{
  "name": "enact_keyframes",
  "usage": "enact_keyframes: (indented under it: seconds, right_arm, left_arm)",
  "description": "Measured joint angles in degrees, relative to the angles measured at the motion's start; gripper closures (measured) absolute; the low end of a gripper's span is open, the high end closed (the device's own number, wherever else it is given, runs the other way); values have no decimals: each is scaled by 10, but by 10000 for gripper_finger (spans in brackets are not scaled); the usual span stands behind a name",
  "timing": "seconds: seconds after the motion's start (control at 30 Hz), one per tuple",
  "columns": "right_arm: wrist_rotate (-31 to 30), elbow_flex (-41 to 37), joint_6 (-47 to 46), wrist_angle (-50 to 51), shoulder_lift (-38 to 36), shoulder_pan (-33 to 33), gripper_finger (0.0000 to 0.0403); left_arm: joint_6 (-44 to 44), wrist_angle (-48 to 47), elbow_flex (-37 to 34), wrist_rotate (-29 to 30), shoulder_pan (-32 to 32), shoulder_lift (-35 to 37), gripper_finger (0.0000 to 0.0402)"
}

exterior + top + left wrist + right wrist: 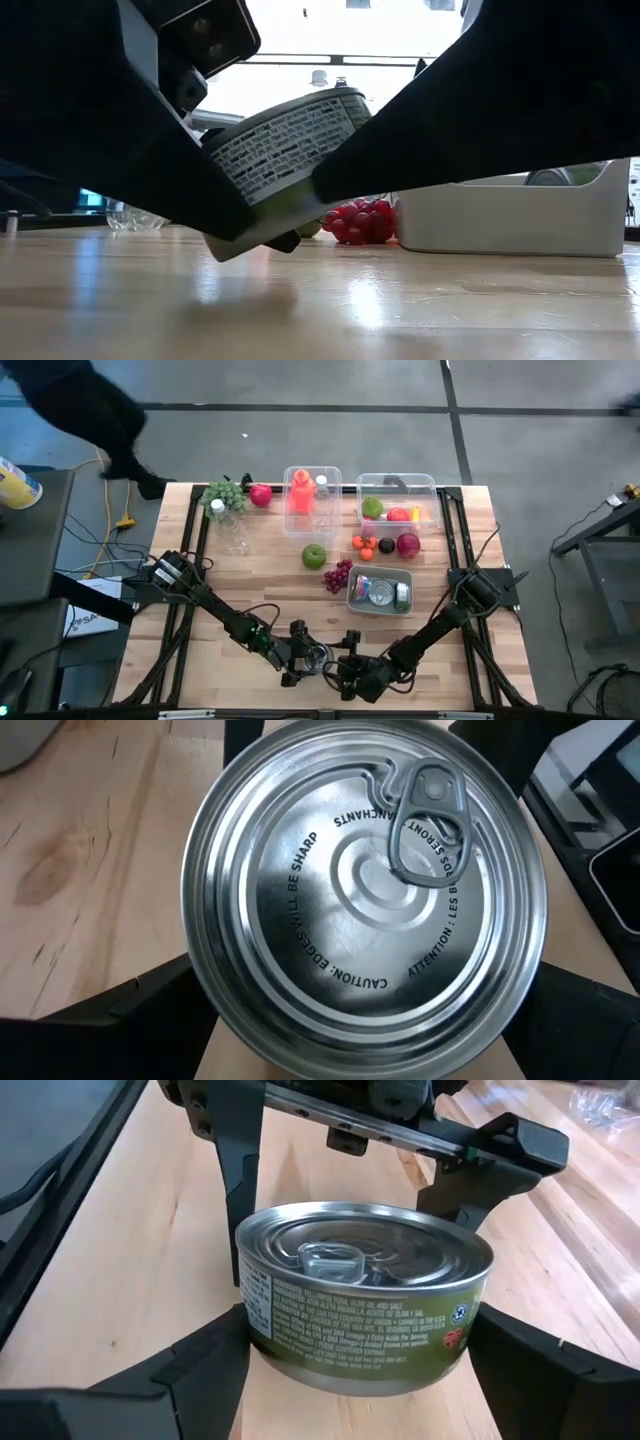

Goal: Pick & Place Food Item
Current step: Put the green tuna can into the gray bin

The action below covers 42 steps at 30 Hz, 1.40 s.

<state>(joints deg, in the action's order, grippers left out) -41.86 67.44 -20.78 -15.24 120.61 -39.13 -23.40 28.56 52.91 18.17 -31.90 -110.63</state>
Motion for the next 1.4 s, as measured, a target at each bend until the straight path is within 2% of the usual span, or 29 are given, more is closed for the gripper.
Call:
enact_keyframes:
  seconds: [0.53, 1.0, 1.2, 1.4]
  right_arm:
    - [-5, -1, -6, 16, -4, 0, 89]
    - [-2, -1, -76, 152, -85, -10, 79]
    - [-6, 0, -93, 214, -107, -15, 78]
    - [-3, 0, -128, 294, -132, -14, 78]
  left_arm:
    - [17, -5, 12, -10, 12, 0, 4]
    - [60, -8, 58, -6, 33, 0, 4]
    - [94, -70, 106, -9, 51, 0, 4]
    - [108, -153, 156, -42, 84, 0, 4]
